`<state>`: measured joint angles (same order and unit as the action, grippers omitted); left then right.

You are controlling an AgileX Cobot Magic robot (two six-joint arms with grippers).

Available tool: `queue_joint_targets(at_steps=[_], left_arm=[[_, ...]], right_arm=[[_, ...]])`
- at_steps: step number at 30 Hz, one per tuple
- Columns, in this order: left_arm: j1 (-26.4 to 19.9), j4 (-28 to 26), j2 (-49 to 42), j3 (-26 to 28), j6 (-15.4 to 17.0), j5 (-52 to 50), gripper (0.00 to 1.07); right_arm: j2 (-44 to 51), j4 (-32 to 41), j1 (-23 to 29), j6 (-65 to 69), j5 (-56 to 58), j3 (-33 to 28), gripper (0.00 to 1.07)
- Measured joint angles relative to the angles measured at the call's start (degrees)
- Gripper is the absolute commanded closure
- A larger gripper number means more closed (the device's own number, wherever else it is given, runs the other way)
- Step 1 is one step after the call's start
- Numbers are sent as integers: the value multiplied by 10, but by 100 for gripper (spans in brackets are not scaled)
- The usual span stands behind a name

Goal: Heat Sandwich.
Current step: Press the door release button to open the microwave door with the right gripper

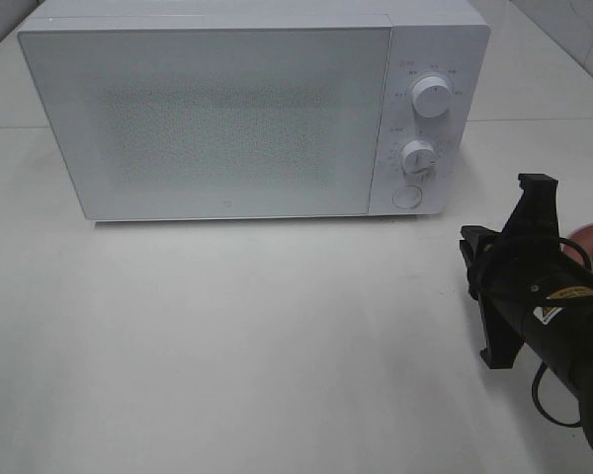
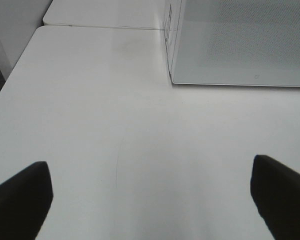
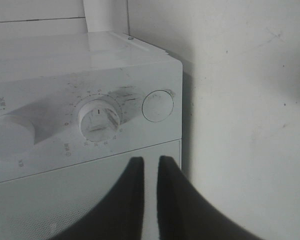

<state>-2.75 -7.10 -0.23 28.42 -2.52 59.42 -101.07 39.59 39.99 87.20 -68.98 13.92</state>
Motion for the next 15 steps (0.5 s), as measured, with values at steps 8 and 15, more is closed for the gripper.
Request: queue_joint_targets(at_steps=[8, 15], left_arm=[[0, 0, 0, 0, 0, 0, 5], [0, 0, 0, 0, 0, 0, 5]], right_arm=[[0, -1, 0, 0, 0, 0, 106], [-13, -2, 0, -1, 1, 5, 106]])
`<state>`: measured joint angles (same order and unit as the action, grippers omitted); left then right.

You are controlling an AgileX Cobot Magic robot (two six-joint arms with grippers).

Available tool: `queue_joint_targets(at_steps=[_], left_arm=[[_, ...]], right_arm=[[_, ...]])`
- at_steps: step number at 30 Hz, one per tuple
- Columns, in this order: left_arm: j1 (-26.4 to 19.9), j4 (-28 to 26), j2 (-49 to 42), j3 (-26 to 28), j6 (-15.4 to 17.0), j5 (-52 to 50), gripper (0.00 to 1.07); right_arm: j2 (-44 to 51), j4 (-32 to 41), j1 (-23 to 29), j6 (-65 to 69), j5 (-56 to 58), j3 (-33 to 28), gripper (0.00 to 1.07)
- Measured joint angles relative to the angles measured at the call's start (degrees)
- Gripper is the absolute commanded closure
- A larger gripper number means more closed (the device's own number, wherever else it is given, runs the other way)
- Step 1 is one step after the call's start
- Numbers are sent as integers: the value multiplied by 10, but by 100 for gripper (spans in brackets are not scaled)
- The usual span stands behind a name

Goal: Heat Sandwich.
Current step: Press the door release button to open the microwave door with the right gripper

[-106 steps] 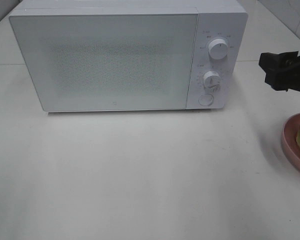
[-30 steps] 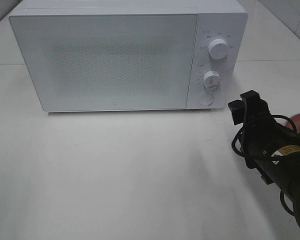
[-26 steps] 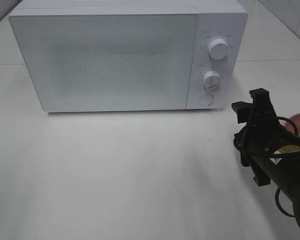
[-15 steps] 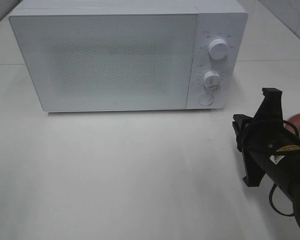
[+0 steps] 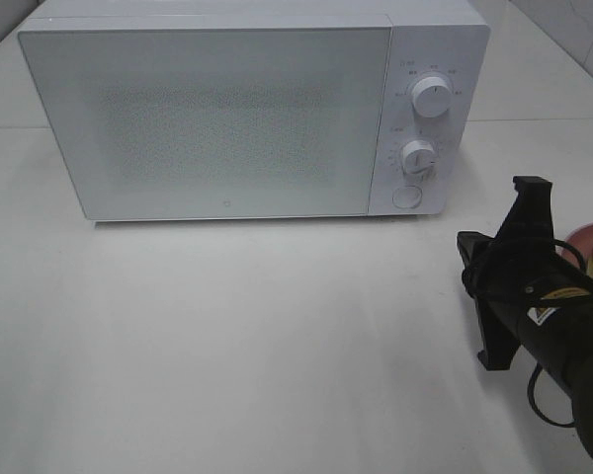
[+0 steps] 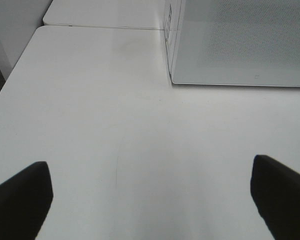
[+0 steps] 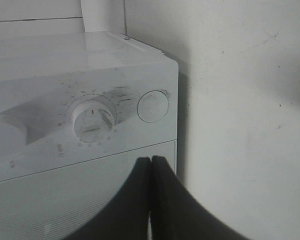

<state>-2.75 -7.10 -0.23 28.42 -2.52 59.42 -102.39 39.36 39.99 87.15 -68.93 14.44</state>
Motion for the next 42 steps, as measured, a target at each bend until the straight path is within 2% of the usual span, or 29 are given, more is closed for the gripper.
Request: queue_joint_targets(at_steps=[11, 25, 30, 34, 42], left_arm=[[0, 0, 0, 0, 0, 0, 5], [0, 0, 0, 0, 0, 0, 5], [0, 0, 0, 0, 0, 0, 5], [0, 0, 0, 0, 0, 0, 5], [0, 0, 0, 0, 0, 0, 5]], right_arm=[[-62, -32, -5, 6, 13, 58, 107], [-76, -128, -115, -20, 128, 152, 107], [-77, -147, -132, -20, 158, 171, 107], [-107, -175, -148, -21, 172, 208, 107], [-142, -183, -162, -20, 183, 249, 107]])
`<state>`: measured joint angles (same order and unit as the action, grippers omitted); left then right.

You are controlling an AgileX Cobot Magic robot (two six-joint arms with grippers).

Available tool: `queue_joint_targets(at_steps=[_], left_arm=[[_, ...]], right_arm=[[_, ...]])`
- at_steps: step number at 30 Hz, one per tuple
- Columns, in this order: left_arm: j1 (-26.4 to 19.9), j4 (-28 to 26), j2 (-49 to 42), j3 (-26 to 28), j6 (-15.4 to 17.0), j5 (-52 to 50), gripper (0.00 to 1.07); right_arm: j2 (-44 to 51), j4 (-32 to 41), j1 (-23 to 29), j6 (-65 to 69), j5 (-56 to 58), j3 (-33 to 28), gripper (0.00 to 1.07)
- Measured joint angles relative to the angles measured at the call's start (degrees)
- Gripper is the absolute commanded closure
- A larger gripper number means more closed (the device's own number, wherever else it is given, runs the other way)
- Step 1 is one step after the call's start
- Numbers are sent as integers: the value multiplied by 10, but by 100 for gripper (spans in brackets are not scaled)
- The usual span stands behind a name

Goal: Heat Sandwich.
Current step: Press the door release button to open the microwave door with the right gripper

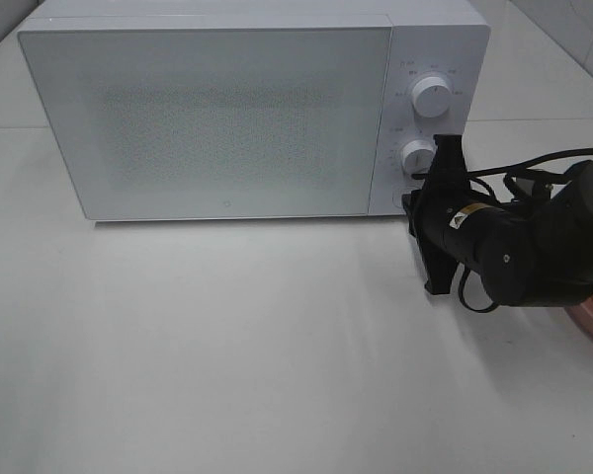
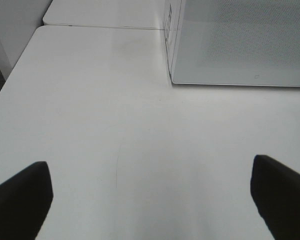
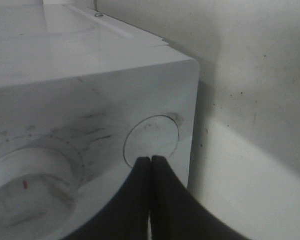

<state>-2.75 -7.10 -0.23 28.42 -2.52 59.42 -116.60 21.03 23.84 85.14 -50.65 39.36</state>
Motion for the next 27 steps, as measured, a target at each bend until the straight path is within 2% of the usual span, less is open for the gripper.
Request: queue_joint_targets(at_steps=[15, 27], left_arm=[[0, 0, 0, 0, 0, 0, 5], [0, 0, 0, 0, 0, 0, 5]], right_arm=[[-47, 6, -10, 0, 11, 51, 107], [-61, 30, -5, -25, -41, 54, 107]])
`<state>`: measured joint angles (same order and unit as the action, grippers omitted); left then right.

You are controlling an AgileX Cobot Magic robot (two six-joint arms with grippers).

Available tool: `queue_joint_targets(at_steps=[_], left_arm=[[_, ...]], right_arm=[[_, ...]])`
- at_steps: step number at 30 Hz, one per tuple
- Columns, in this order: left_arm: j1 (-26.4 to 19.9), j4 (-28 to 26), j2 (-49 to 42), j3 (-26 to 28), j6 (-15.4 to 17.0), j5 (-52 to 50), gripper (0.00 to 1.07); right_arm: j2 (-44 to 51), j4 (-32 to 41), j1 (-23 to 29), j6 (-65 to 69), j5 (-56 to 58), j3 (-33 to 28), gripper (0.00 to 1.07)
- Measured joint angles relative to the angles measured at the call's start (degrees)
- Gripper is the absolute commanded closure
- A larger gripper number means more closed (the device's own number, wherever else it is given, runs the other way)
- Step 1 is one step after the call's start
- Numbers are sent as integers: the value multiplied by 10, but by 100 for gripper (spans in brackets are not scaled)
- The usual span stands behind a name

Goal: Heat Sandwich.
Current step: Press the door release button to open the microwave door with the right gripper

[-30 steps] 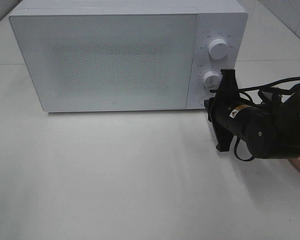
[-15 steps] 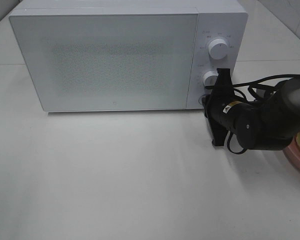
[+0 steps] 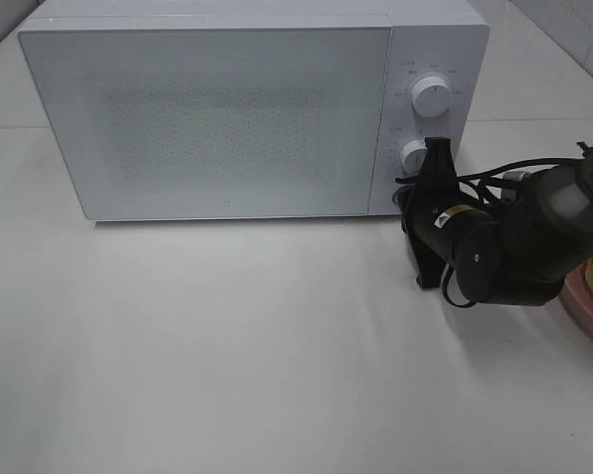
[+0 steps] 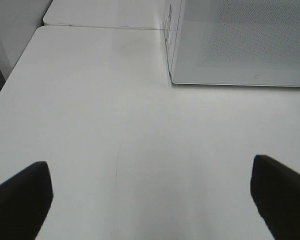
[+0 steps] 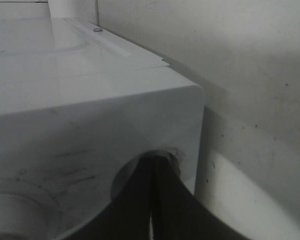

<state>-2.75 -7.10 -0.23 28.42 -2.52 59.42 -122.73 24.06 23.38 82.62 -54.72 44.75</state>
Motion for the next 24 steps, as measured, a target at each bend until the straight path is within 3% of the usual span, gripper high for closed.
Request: queue_joint_targets(at_steps=[24], left_arm=[[0, 0, 0, 0, 0, 0, 5]], right_arm=[[-20, 30, 6, -19, 11, 32, 107]])
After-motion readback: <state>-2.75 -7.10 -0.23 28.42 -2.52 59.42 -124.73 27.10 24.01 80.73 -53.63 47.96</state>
